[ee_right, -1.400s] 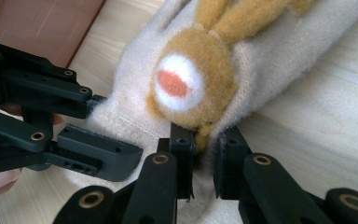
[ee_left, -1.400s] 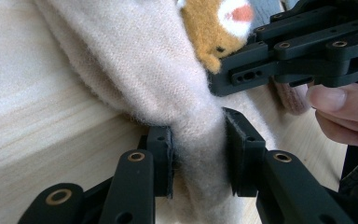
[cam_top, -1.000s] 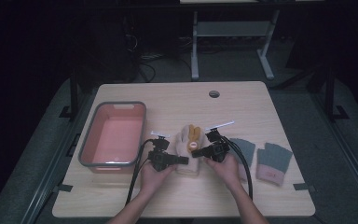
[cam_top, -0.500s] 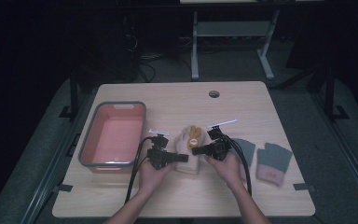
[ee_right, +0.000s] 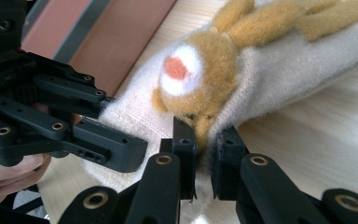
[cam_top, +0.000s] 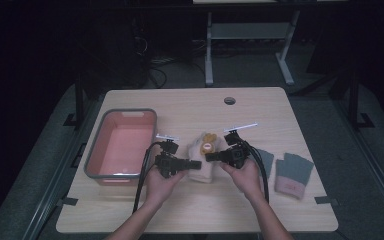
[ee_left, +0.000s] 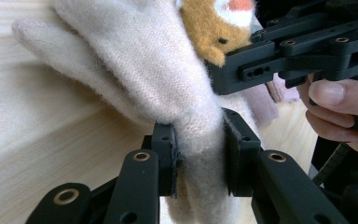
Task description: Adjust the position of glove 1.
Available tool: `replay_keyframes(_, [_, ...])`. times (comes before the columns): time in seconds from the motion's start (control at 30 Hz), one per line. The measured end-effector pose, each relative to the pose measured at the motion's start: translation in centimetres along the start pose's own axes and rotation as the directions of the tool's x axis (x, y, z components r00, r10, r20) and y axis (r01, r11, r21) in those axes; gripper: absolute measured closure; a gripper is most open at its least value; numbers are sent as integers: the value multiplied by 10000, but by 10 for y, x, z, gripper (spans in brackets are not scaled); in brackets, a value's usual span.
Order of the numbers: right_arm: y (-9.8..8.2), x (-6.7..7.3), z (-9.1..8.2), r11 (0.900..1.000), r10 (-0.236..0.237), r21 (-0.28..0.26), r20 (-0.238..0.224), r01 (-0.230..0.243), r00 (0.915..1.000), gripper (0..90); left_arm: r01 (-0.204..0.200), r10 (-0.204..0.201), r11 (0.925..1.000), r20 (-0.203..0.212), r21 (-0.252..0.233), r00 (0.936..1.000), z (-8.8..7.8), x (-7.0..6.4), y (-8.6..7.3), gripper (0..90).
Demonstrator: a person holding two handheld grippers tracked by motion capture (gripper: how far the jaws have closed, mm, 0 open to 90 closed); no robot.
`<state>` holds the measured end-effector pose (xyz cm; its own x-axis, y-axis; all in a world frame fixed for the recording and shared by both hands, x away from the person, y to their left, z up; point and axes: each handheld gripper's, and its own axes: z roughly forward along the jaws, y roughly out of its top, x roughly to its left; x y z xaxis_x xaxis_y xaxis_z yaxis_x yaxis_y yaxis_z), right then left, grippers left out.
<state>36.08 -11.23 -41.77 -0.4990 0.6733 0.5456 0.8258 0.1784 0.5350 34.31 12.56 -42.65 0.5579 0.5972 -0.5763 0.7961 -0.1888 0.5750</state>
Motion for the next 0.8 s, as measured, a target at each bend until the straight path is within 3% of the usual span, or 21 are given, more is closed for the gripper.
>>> replay_keyframes(0.33, [9, 8, -3, 9998, -200, 10, -82, 200, 9998, 821, 14, -10, 9998, 170, -211, 9999, -10, -1, 4, 698])
replay_keyframes(0.8, [17, 10, -5, 9999, -113, -99, -318, 110, 9994, 821, -37, 46, 9995, 295, -311, 9996, -18, 0, 11, 698])
